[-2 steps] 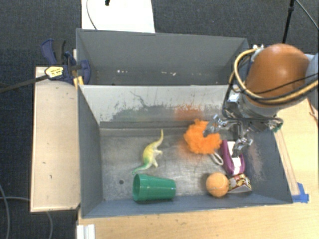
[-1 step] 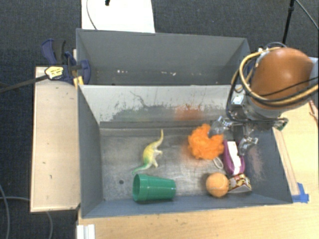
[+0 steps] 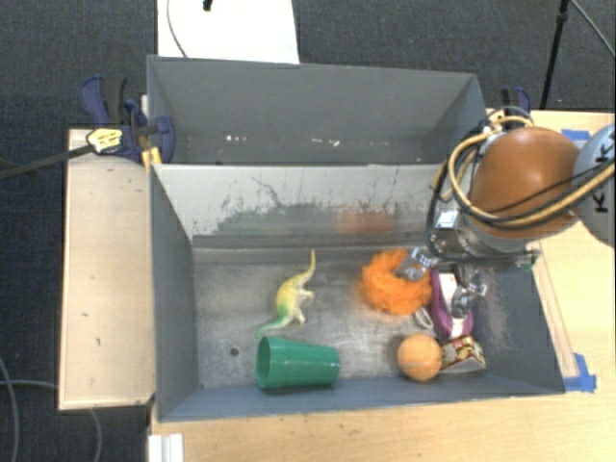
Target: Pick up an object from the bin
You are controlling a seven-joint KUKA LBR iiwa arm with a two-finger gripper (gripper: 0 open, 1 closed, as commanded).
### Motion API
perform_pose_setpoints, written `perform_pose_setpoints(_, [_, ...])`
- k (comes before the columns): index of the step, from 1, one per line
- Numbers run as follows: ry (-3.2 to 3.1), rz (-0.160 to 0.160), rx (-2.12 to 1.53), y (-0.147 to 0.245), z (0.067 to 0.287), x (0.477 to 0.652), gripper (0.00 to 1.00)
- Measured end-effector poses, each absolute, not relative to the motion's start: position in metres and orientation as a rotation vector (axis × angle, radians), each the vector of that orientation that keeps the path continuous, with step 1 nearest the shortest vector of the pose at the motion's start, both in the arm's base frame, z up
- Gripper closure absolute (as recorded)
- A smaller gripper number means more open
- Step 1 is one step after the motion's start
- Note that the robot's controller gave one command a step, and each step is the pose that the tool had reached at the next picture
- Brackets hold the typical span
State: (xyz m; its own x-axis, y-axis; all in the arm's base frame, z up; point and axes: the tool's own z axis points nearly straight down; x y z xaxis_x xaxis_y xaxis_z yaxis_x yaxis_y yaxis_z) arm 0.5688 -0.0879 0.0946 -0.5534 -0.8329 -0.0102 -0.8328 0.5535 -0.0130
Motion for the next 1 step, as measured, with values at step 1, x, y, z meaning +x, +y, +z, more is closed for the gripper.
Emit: perform_pose_setpoints(1, [2.754,-0.016,-1.489,-0.0908,0.0974,0.5689,1.00])
